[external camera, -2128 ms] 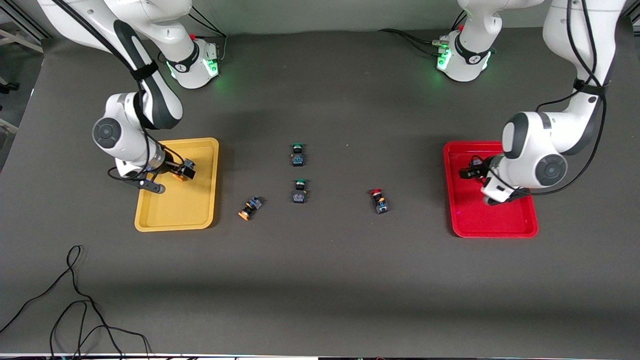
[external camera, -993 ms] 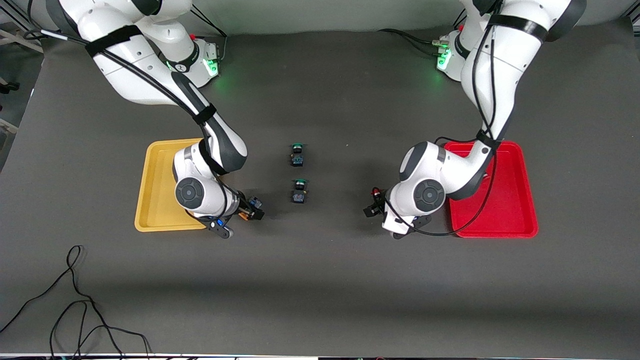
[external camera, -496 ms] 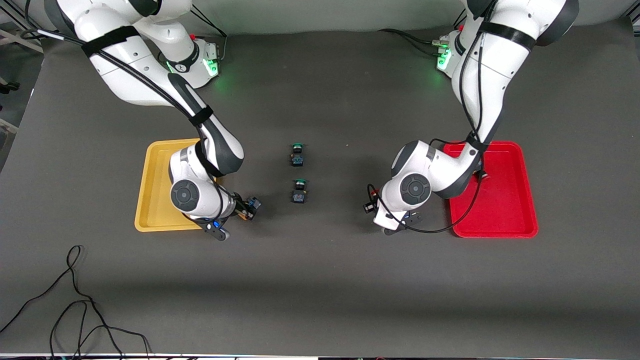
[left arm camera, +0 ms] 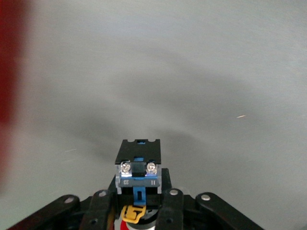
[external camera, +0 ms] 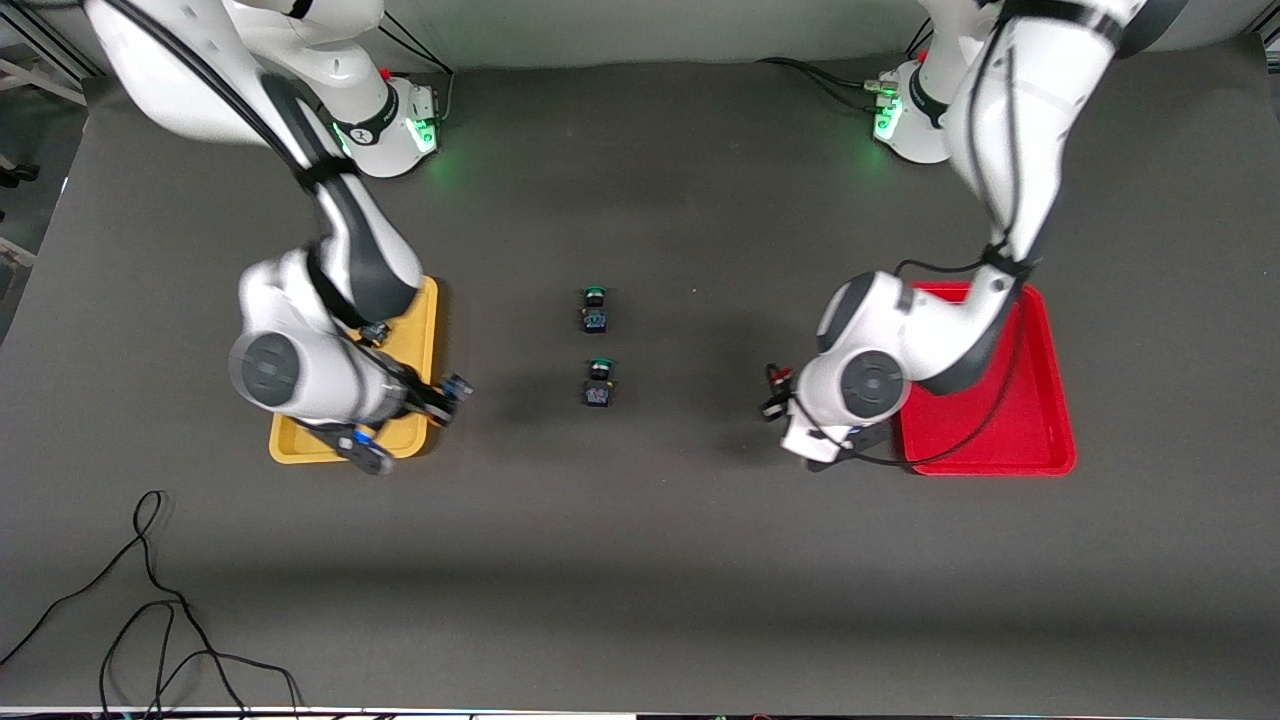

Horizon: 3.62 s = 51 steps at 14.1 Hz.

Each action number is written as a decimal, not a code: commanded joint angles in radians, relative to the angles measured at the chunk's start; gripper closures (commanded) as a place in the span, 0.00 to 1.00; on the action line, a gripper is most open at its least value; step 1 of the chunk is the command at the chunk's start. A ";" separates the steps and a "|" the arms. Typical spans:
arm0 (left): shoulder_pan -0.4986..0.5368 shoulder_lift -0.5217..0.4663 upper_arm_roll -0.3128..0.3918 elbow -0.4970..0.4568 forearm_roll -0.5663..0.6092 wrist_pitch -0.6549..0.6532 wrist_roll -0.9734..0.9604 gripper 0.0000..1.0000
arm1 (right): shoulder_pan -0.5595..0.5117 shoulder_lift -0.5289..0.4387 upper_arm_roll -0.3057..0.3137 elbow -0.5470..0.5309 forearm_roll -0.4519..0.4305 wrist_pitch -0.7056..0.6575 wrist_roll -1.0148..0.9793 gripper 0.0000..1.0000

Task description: Place red and yellow buttons in trays

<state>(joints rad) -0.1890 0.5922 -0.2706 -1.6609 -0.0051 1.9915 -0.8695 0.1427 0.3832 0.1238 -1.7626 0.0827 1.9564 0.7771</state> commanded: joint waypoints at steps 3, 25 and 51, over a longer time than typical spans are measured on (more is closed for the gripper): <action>0.170 -0.144 0.008 -0.166 0.097 -0.093 0.226 1.00 | -0.005 -0.037 -0.226 -0.275 0.047 0.232 -0.430 1.00; 0.129 -0.544 0.151 -0.235 0.047 -0.206 0.529 0.01 | -0.055 -0.623 -0.228 -0.091 0.012 -0.206 -0.726 0.00; 0.128 -0.600 0.255 -0.010 0.025 -0.399 0.779 0.01 | -0.040 -0.584 -0.184 -0.057 -0.103 -0.278 -0.731 0.00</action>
<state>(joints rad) -0.0452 -0.0205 -0.0324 -1.6936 0.0241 1.6165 -0.0956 0.1020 -0.2034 -0.0600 -1.8336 -0.0026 1.7011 0.0658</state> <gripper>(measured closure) 0.004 0.000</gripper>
